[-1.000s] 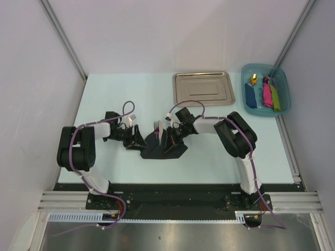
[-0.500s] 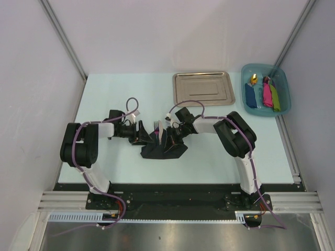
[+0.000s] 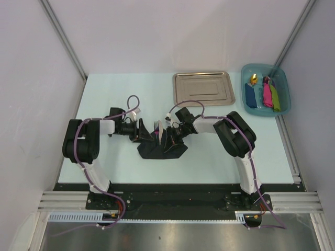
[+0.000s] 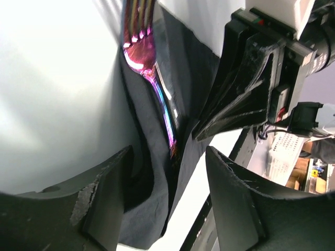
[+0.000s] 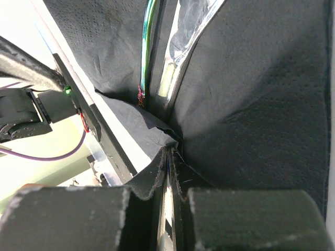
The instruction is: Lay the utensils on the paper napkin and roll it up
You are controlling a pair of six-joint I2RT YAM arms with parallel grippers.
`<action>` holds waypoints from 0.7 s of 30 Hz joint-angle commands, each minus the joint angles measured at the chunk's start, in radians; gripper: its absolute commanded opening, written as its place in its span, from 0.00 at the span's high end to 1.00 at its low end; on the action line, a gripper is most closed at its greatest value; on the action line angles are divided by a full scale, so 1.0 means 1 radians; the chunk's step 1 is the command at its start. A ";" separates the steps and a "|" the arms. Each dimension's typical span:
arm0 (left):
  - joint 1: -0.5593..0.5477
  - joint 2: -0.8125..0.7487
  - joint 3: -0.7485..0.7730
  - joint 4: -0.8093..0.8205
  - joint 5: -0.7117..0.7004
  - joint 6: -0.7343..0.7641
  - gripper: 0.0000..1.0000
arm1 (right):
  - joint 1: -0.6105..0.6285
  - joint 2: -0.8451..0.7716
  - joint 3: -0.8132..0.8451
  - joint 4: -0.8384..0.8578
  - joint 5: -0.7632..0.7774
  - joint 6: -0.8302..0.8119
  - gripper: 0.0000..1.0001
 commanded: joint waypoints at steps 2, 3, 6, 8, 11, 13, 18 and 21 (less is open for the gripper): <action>0.057 -0.005 -0.002 -0.152 -0.060 0.133 0.38 | 0.001 0.038 0.019 0.008 0.076 -0.018 0.92; 0.095 -0.008 -0.004 -0.169 -0.060 0.162 0.38 | 0.001 0.037 0.019 0.006 0.074 -0.016 0.92; 0.117 -0.019 -0.008 -0.221 -0.056 0.211 0.41 | -0.001 0.035 0.019 0.006 0.074 -0.018 0.92; 0.124 -0.022 -0.014 -0.241 -0.045 0.225 0.42 | 0.001 0.032 0.019 0.005 0.074 -0.019 0.92; 0.131 -0.022 -0.027 -0.259 -0.013 0.237 0.44 | -0.001 0.027 0.013 0.005 0.076 -0.021 0.91; 0.134 -0.023 -0.040 -0.264 0.012 0.240 0.45 | -0.002 0.027 0.013 0.005 0.076 -0.019 0.92; 0.141 -0.027 -0.082 -0.275 0.015 0.236 0.45 | -0.001 0.026 0.016 0.006 0.076 -0.021 0.92; 0.149 -0.049 -0.102 -0.261 0.007 0.213 0.45 | -0.001 0.026 0.014 0.008 0.074 -0.018 0.91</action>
